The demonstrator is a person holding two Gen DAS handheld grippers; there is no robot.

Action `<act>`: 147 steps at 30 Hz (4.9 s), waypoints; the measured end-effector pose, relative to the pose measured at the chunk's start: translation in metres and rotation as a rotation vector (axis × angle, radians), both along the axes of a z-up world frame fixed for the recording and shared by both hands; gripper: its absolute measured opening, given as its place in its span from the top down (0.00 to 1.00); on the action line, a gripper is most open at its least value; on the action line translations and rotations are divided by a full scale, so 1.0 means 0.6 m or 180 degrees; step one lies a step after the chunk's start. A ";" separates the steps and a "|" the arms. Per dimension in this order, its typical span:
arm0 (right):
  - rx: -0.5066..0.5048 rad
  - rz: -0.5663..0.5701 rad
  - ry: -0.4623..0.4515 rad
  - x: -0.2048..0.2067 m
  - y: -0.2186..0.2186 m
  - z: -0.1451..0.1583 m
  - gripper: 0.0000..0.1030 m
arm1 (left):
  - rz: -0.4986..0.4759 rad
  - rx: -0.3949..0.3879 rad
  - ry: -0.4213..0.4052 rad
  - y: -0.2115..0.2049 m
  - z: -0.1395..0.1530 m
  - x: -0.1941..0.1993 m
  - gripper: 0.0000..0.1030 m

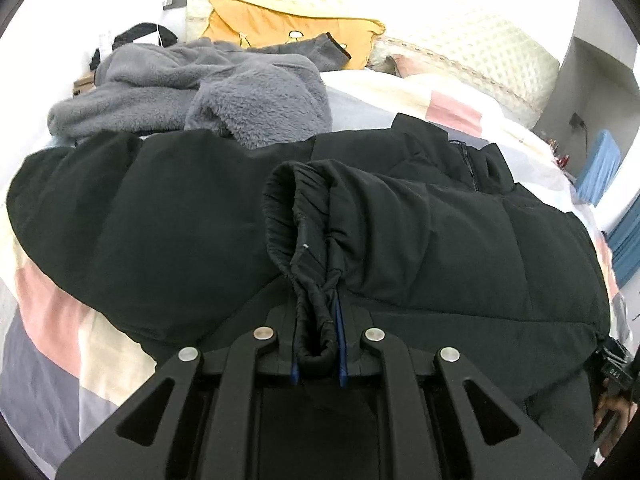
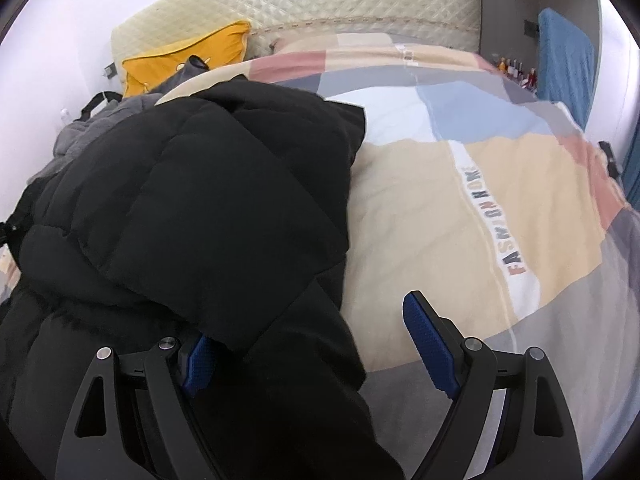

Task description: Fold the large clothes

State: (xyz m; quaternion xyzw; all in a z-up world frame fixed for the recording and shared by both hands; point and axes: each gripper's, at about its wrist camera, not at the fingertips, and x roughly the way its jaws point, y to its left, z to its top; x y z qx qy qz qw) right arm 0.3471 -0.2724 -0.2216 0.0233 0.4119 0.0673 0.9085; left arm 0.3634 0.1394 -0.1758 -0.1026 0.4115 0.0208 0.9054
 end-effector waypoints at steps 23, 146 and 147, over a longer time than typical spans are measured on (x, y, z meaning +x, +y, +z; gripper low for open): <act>0.0192 0.0064 -0.0101 -0.030 0.011 0.051 0.13 | 0.0099 0.0042 0.0170 0.013 -0.017 -0.028 0.40; 0.0055 0.0007 -0.0851 -0.341 0.134 0.222 0.00 | 0.1674 -0.0486 -0.0615 0.623 0.201 -0.097 0.97; 0.0073 0.0033 -0.0859 -0.342 0.133 0.223 0.00 | 0.1658 -0.0450 -0.0641 0.609 0.221 -0.104 0.97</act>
